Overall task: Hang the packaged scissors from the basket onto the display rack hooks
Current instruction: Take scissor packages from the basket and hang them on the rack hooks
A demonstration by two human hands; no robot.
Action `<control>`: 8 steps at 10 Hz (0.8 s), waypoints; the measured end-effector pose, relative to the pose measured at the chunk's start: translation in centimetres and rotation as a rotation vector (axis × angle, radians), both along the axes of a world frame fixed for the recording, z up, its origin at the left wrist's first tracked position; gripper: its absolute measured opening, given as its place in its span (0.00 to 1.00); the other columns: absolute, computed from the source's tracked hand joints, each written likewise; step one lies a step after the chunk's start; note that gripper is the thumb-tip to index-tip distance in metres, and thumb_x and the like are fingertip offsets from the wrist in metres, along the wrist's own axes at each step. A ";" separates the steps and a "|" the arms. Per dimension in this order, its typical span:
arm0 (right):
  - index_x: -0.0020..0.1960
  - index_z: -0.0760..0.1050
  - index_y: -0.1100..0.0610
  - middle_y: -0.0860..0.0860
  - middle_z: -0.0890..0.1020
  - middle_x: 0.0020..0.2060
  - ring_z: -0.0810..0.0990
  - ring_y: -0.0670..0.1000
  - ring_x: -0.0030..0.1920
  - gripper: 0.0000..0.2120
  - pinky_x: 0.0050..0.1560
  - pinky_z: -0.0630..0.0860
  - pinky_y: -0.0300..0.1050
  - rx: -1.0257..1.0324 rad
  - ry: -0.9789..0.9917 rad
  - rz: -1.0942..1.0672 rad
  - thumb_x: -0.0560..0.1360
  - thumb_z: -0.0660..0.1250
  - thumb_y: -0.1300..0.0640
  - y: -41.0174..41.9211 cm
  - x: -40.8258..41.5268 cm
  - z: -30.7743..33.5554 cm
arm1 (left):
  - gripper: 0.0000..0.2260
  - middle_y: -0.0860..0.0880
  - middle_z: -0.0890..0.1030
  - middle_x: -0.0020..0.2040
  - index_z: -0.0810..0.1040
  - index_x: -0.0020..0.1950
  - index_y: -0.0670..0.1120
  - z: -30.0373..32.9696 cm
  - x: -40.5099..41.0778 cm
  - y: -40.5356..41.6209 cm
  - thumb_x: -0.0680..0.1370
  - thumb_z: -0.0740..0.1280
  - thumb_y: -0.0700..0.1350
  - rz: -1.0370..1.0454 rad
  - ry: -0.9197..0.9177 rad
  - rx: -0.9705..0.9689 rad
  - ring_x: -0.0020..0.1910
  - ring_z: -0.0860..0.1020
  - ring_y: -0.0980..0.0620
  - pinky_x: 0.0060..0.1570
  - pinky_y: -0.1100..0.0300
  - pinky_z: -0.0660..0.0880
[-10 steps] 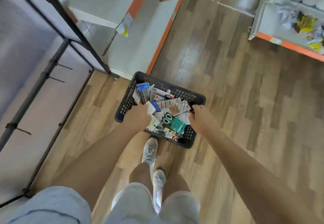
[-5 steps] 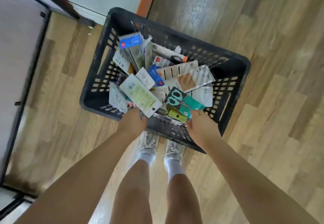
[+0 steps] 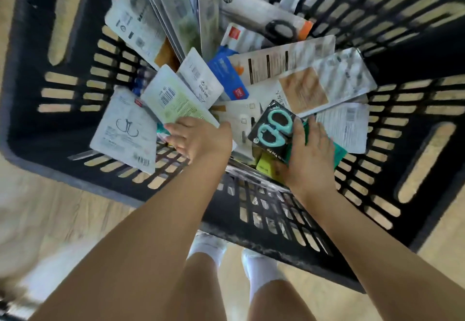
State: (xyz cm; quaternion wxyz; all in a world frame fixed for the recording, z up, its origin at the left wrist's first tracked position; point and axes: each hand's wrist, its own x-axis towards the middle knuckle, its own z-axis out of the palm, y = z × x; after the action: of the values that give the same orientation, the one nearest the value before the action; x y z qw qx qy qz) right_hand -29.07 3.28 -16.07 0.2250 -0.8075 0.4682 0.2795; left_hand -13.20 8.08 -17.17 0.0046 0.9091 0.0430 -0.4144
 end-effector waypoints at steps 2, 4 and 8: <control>0.76 0.50 0.60 0.63 0.64 0.66 0.63 0.62 0.66 0.47 0.70 0.57 0.56 -0.057 -0.090 -0.095 0.68 0.73 0.46 -0.6 0.5 2.2 | 0.19 0.37 0.68 0.69 0.64 0.70 0.35 1.7 3.2 0.3 0.80 0.57 0.39 0.299 0.065 -0.171 0.68 0.68 0.40 0.64 0.52 0.68; 0.75 0.49 0.58 0.59 0.64 0.61 0.68 0.58 0.62 0.51 0.64 0.69 0.55 0.036 -0.187 -0.185 0.65 0.73 0.39 -1.1 3.0 8.9 | 0.18 0.38 0.73 0.66 0.69 0.68 0.41 10.2 5.5 3.4 0.78 0.59 0.34 0.541 0.262 -0.362 0.59 0.75 0.41 0.55 0.52 0.72; 0.67 0.64 0.63 0.61 0.77 0.51 0.80 0.61 0.49 0.53 0.52 0.77 0.57 -0.261 -0.431 0.842 0.52 0.79 0.38 -7.0 6.6 28.6 | 0.14 0.43 0.84 0.47 0.77 0.57 0.47 31.2 7.2 5.6 0.77 0.59 0.33 0.633 0.615 -0.809 0.42 0.82 0.42 0.48 0.43 0.78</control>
State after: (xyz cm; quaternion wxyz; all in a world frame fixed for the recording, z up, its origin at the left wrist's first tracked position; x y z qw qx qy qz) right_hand -22.46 -3.71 12.56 0.0810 -0.9876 0.0748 0.1116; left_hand -6.00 13.72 14.04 0.4609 0.6165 0.1497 -0.6206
